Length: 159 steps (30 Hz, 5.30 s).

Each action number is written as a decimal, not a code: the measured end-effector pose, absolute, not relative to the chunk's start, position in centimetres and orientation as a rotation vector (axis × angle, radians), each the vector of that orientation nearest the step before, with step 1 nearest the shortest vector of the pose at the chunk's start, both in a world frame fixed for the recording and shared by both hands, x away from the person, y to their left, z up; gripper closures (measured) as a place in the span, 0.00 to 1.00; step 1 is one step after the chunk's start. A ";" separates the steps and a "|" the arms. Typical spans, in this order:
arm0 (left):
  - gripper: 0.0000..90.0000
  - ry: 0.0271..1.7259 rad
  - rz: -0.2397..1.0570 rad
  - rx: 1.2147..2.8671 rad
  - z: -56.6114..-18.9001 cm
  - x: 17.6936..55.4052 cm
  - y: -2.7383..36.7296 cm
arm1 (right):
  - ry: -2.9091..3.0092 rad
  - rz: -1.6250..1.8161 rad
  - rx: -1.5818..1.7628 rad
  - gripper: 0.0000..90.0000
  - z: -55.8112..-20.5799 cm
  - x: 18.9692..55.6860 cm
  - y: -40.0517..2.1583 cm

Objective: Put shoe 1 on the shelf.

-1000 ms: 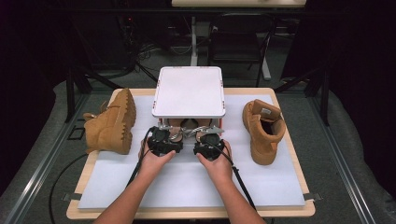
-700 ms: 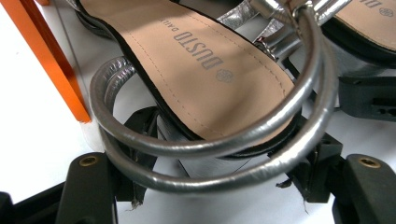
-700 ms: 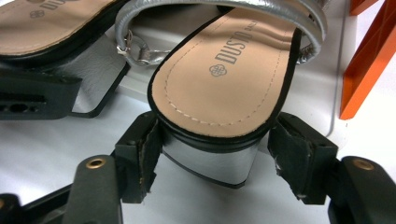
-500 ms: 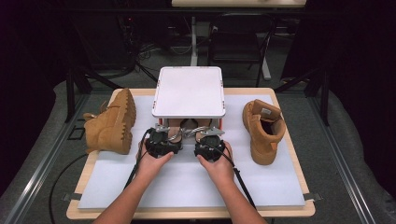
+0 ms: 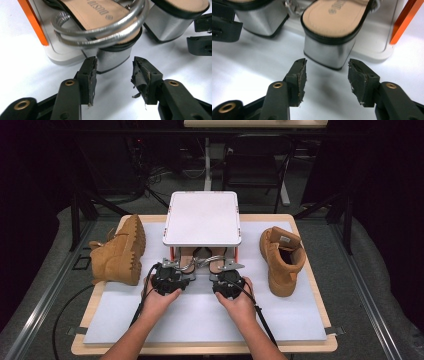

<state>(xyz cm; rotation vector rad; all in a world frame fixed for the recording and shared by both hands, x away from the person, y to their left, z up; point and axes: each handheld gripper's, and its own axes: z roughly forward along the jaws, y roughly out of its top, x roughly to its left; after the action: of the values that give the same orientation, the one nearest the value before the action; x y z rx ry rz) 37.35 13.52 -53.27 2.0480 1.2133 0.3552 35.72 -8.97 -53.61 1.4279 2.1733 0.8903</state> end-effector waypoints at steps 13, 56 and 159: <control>0.85 1.240 0.359 2.065 -53.9 37.2 13.8 | 2.219 0.849 1.445 0.80 -54.9 35.5 -8.7; 1.00 1.234 0.442 2.053 -53.9 37.7 12.0 | 2.129 0.986 1.469 0.95 -55.0 35.9 -8.2; 0.70 1.223 0.391 2.059 -52.2 36.5 14.2 | 2.160 0.916 1.360 0.65 -50.9 34.7 -10.4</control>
<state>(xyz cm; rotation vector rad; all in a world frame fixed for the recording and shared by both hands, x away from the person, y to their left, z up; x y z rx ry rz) 36.55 14.22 -52.16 2.0595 1.2231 0.3905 34.70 -10.44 -50.90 1.3597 2.1601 0.9160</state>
